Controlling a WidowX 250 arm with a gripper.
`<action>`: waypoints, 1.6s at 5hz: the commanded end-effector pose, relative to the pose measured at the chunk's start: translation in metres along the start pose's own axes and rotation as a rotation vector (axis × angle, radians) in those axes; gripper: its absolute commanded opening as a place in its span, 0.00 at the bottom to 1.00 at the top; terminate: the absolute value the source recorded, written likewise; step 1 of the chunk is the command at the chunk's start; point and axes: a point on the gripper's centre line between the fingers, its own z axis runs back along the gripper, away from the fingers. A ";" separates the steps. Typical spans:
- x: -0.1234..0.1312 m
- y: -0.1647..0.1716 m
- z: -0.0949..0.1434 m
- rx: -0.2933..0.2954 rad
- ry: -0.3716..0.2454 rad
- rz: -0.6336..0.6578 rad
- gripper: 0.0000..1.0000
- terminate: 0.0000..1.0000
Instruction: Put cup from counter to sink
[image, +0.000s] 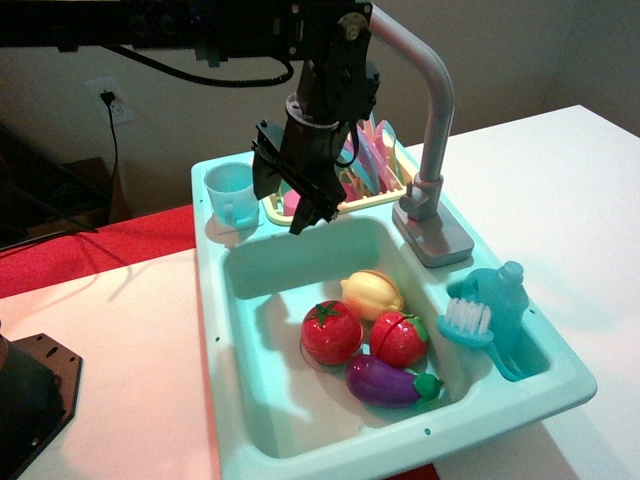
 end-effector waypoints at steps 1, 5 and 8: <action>0.000 0.000 0.000 0.000 0.000 0.000 1.00 0.00; -0.001 0.045 0.034 -0.048 -0.035 0.112 1.00 0.00; -0.015 0.053 0.034 -0.052 -0.019 0.107 1.00 0.00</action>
